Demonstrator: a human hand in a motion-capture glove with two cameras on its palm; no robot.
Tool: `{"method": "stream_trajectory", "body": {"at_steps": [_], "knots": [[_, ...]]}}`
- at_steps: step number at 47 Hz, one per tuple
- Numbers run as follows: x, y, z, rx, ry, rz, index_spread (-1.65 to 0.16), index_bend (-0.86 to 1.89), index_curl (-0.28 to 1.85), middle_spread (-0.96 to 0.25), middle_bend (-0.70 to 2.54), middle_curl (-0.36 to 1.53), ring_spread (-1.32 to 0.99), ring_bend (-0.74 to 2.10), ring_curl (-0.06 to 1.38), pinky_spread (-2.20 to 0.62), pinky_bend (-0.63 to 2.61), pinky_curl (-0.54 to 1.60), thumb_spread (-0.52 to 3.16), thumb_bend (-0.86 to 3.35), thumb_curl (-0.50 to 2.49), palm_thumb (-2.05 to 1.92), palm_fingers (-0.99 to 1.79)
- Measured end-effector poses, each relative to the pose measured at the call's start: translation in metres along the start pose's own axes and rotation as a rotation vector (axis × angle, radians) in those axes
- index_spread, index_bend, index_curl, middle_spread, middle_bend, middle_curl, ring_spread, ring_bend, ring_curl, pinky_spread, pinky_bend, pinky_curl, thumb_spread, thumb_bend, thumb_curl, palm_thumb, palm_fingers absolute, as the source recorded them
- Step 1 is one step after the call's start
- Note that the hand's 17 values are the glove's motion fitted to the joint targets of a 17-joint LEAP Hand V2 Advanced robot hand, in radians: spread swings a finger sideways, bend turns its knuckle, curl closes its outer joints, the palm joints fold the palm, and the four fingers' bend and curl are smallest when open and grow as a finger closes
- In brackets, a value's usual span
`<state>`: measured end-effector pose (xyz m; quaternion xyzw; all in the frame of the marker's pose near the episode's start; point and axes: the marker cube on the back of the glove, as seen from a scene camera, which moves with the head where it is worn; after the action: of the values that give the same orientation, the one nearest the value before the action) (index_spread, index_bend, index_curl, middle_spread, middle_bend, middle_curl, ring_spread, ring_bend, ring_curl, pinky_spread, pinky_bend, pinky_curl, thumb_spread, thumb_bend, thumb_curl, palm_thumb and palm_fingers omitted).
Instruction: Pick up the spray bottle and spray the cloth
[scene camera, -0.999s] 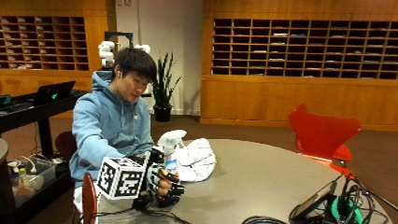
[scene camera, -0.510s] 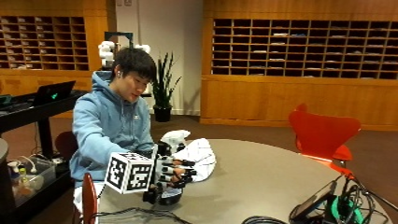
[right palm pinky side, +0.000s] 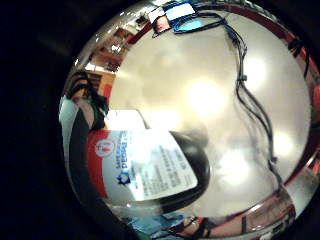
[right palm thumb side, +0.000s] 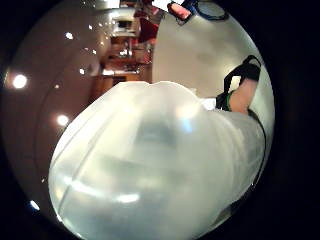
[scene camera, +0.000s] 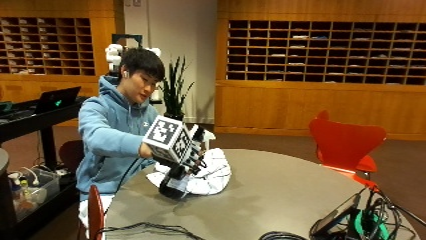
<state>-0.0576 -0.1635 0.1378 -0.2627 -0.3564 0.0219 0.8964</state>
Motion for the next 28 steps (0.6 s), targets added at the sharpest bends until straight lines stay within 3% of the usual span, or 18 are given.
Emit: {"method": "stream_trajectory", "body": {"at_steps": [19,28], "knots": [[-0.105,0.023,0.015,-0.218,0.811,0.11,-0.19,0.29,0.46,-0.14,0.47,0.45,-0.2,0.5,0.4,-0.22,0.31,0.36,0.27,-0.04,0.66,0.99,1.37],[-0.13,0.023,0.032,-0.258,1.055,0.146,-0.19,0.3,0.48,-0.14,0.48,0.46,-0.2,0.51,0.4,-0.23,0.32,0.36,0.22,-0.04,0.69,0.98,1.36]]}}
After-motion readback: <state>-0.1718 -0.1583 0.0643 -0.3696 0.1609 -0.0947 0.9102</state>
